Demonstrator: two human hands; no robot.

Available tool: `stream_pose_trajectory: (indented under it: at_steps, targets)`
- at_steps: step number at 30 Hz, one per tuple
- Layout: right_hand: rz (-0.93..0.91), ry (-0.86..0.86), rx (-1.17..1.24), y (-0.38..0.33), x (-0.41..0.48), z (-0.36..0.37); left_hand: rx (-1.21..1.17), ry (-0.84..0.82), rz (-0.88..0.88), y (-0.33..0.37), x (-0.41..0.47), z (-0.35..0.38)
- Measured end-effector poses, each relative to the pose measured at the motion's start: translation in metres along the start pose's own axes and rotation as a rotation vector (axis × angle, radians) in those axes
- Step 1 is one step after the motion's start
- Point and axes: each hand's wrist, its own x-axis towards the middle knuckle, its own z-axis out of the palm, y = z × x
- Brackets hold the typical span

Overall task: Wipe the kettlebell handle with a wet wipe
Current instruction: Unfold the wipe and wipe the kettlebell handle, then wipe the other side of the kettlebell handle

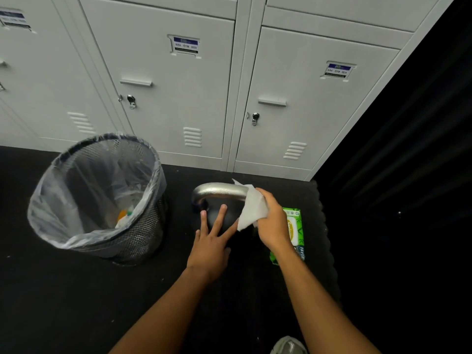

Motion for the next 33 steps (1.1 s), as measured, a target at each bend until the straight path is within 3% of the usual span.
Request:
stream_pose_trajectory:
  at_steps: [3,7,11,14,17,22,25,30,33]
  targets:
    - [0.046,0.061,0.002,-0.004,0.001,-0.014,-0.105,0.027,-0.026,0.006,-0.005,-0.011]
    - [0.049,0.220,0.044,-0.010,-0.010,-0.019,-0.435,0.356,-0.021,0.025,-0.017,-0.030]
    - [0.016,0.234,0.205,-0.031,-0.031,-0.023,-1.020,0.280,-0.094,0.052,-0.023,-0.053]
    - [-0.028,0.177,0.209,-0.050,-0.047,-0.024,-1.224,0.200,-0.108,0.071,-0.022,-0.079]
    - [-0.068,0.053,0.212,-0.067,-0.059,-0.031,-1.236,0.281,-0.085,0.079,-0.021,-0.097]
    - [0.143,-0.110,0.713,-0.081,-0.058,-0.045,-1.368,0.291,-0.047,0.068,-0.024,-0.118]
    - [0.103,-0.107,0.524,-0.090,-0.057,-0.035,-1.472,0.164,-0.047,0.056,-0.027,-0.135]
    - [-0.021,0.031,0.467,-0.104,-0.052,-0.022,-1.132,0.130,-0.090,0.024,-0.026,-0.160]
    - [0.009,0.025,0.413,-0.106,-0.047,-0.017,-1.013,0.037,0.070,0.001,-0.027,-0.175]
